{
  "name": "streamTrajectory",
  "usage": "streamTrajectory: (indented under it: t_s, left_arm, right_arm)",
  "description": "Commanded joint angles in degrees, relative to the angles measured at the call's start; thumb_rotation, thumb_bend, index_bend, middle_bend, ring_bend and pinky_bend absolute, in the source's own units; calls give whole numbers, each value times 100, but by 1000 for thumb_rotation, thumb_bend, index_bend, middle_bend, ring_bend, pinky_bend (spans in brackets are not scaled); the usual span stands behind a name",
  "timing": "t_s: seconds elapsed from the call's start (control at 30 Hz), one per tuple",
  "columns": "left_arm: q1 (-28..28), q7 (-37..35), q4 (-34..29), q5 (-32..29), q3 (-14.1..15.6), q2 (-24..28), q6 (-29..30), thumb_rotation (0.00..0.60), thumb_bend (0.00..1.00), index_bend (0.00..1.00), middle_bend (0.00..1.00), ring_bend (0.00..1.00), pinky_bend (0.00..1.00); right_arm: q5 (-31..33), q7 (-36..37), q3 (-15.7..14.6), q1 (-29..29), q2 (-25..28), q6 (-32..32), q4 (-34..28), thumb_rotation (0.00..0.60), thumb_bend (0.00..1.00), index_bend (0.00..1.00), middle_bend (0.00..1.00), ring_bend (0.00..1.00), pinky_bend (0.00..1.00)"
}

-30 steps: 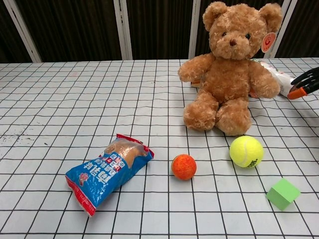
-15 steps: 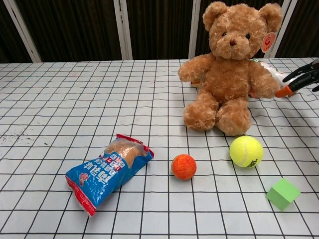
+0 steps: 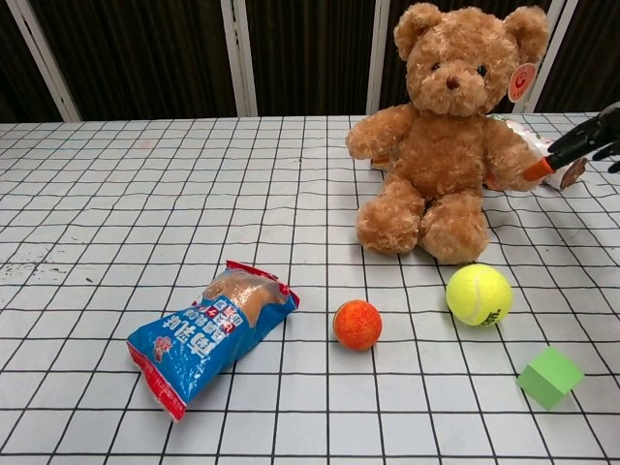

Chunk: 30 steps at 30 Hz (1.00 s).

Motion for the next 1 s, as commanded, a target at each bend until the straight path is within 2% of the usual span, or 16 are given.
streamTrajectory:
  t_s: [0.03, 0.37, 0.93, 1.0]
  left_arm:
    - [-6, -1, 5, -11, -5, 0, -7, 600, 261, 265, 24, 0, 0]
    - [-36, -41, 26, -73, -27, 14, -66, 600, 261, 265, 23, 0, 0]
    - [-60, -81, 76, -115, -58, -9, -54, 600, 260, 275, 21, 0, 0]
    - [-65, -72, 82, -122, -60, -20, -51, 600, 260, 277, 21, 0, 0]
  right_arm:
    - [120, -187, 125, 52, -138, 162, 113, 600, 106, 292, 192, 0, 0]
    - [278, -612, 469, 111, -438, 370, 311, 600, 106, 303, 192, 0, 0]
    - [149, -897, 955, 109, -870, 515, 775, 600, 105, 519, 218, 24, 0]
    - [134, -921, 1007, 91, -906, 494, 834, 600, 105, 591, 229, 35, 0]
